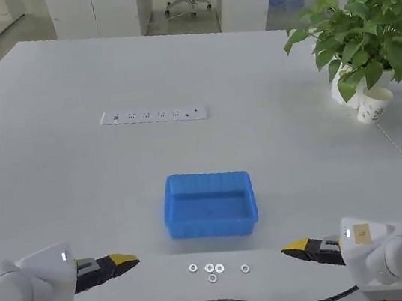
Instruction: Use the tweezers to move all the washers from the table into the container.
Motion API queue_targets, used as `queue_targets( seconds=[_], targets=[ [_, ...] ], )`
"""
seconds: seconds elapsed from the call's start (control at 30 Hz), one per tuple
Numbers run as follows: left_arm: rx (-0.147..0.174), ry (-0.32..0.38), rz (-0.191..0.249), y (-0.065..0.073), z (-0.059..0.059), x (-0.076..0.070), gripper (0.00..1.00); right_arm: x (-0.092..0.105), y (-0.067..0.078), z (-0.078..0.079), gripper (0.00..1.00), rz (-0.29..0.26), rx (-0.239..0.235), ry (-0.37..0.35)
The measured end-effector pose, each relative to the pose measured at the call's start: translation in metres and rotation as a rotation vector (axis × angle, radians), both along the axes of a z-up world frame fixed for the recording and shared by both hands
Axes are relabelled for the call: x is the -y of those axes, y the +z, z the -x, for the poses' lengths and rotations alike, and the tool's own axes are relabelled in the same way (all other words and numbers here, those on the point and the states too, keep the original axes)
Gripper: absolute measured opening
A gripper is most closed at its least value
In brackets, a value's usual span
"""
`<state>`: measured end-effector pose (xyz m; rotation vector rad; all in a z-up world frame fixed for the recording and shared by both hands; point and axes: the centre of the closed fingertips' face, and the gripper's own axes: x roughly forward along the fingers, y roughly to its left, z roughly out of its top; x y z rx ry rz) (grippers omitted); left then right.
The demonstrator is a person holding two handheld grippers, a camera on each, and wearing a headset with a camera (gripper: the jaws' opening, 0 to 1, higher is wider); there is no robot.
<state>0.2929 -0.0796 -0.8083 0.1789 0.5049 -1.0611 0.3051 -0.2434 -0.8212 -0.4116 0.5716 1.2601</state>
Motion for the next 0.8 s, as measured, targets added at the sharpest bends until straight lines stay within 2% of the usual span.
queue_targets(
  seconds=[0.13,0.2,0.3,0.37,0.4,0.8],
  targets=[
    [0.005,0.004,-0.005,-0.0008,-0.0001,-0.0058,0.79,0.0022,0.0012,-0.001,0.8,-0.006,-0.013,-0.013],
    [0.008,0.004,-0.006,-0.0009,0.0,-0.0067,0.82,-0.0005,0.0043,0.0007,0.88,-0.035,-0.032,-0.014],
    [0.02,0.005,-0.008,0.0007,-0.0003,-0.007,0.88,-0.0023,0.0052,0.0025,0.96,-0.043,-0.043,-0.012],
    [0.022,0.017,-0.002,0.0022,-0.0017,-0.0084,0.96,-0.0038,0.0066,0.0038,0.99,-0.058,-0.054,-0.007],
    [0.025,0.019,0.003,0.0031,-0.002,-0.009,0.99,-0.004,0.0068,0.004,1.0,-0.06,-0.055,-0.007],
    [0.026,0.014,0.002,0.0065,0.0006,-0.0054,0.99,-0.0064,0.008,0.0056,1.0,-0.063,-0.067,0.001]
  ],
)
